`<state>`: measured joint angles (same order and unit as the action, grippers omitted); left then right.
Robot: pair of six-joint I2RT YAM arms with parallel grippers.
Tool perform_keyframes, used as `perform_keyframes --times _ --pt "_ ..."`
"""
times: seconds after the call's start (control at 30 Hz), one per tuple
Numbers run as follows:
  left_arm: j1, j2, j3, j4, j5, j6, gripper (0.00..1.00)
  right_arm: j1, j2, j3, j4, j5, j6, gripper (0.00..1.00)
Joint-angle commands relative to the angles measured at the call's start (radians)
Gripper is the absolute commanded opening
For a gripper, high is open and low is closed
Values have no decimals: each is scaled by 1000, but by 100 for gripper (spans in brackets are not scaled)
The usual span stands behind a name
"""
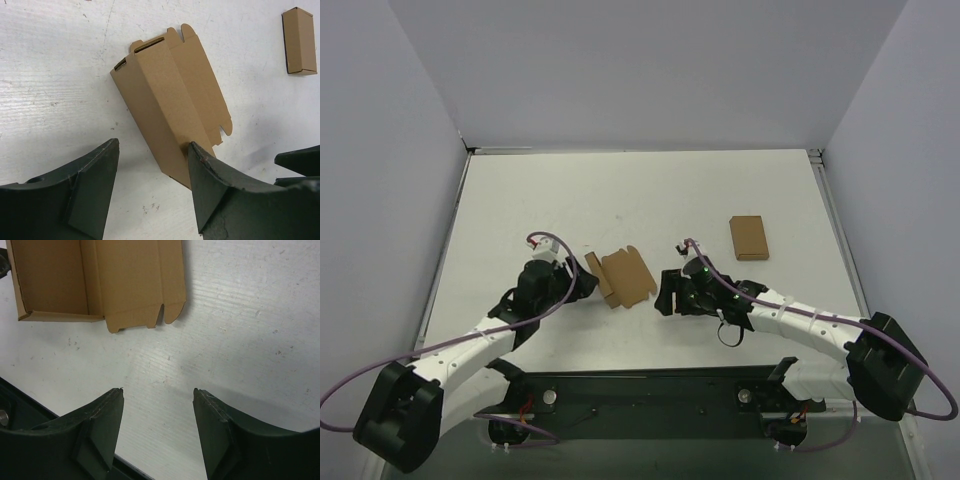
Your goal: Fold the paper box
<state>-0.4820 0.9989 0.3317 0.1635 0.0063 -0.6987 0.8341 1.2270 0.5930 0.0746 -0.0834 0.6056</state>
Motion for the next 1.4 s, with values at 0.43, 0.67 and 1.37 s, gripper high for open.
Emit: perform_keyframes --times 0.43,0.67,1.37 --pt "14 -227 -119 -234 -49 -97 69 43 -11 57 -4 39 2 58" --pt "25 -296 -39 -197 -81 -58 75 46 -6 62 16 37 6 59" --pt "115 314 276 155 -48 134 77 63 -32 64 -10 68 -12 61"
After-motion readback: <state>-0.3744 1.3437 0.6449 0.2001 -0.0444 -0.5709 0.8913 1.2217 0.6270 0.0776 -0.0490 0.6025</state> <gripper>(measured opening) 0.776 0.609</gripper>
